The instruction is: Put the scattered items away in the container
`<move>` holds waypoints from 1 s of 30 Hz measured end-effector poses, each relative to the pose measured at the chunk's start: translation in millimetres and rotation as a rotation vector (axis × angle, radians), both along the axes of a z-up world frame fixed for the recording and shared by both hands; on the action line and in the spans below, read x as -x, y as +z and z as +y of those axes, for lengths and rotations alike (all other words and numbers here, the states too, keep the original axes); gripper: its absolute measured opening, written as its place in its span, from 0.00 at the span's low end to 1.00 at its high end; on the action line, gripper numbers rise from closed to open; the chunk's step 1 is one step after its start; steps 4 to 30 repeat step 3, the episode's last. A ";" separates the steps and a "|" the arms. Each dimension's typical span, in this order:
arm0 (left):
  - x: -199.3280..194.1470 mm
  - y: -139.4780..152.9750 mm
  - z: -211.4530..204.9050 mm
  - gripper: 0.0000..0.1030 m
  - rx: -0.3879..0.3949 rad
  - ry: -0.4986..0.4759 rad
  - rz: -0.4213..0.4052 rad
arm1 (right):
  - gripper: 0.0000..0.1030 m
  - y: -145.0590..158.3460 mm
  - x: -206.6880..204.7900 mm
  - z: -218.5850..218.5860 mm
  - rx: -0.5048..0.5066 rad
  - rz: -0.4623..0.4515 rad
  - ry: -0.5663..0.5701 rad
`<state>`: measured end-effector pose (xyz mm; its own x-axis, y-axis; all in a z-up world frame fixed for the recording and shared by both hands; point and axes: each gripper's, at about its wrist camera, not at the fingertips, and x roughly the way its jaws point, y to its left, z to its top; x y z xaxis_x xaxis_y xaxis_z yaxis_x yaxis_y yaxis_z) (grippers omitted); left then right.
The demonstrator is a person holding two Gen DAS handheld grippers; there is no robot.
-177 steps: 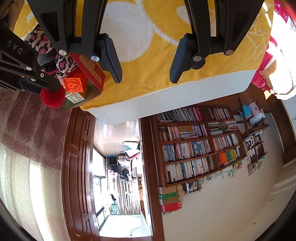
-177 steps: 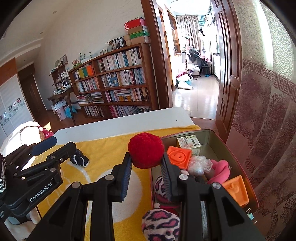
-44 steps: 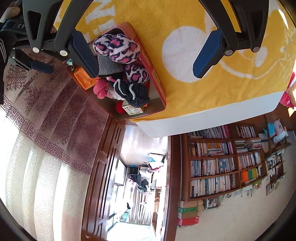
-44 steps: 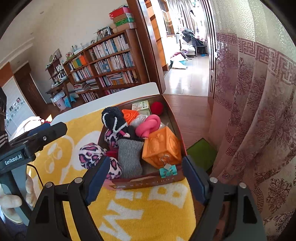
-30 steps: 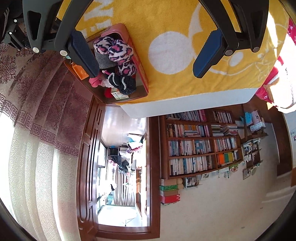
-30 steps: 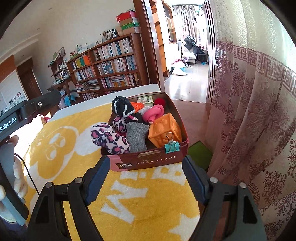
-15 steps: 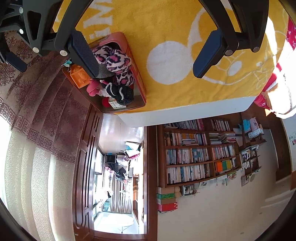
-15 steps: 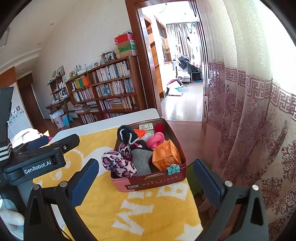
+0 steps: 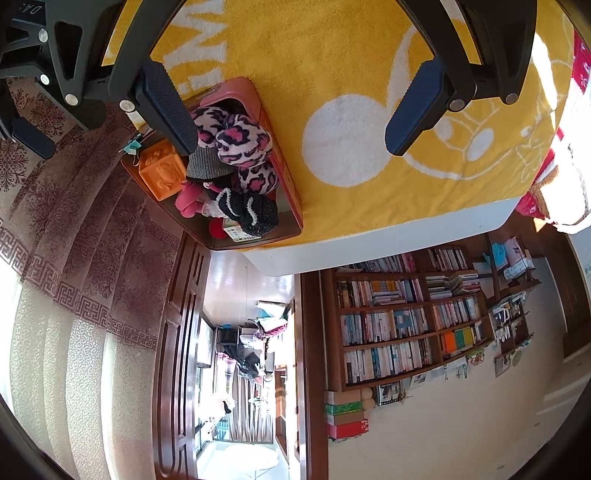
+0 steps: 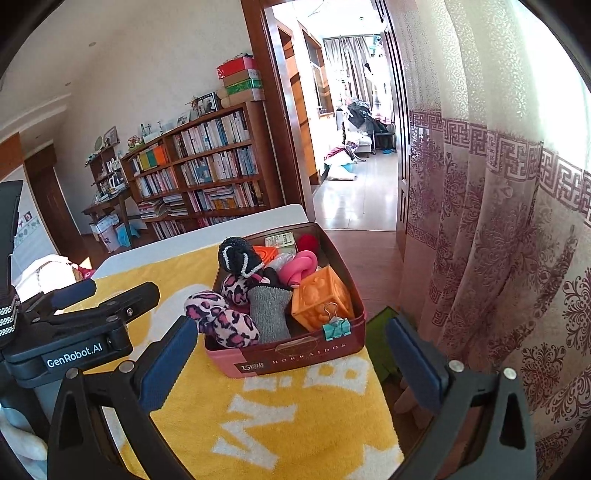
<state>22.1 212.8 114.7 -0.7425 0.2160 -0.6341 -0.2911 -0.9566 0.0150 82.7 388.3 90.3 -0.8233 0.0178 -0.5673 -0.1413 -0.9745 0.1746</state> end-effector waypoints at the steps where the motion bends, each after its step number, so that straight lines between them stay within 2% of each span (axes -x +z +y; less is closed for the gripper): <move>1: -0.4 -0.4 -0.1 1.00 0.004 0.000 0.006 | 0.99 -1.4 0.4 0.8 0.000 -0.004 -0.002; 30: -0.5 -0.2 -0.4 1.00 0.010 -0.001 0.019 | 0.99 -3.9 1.4 1.4 -0.002 -0.014 -0.003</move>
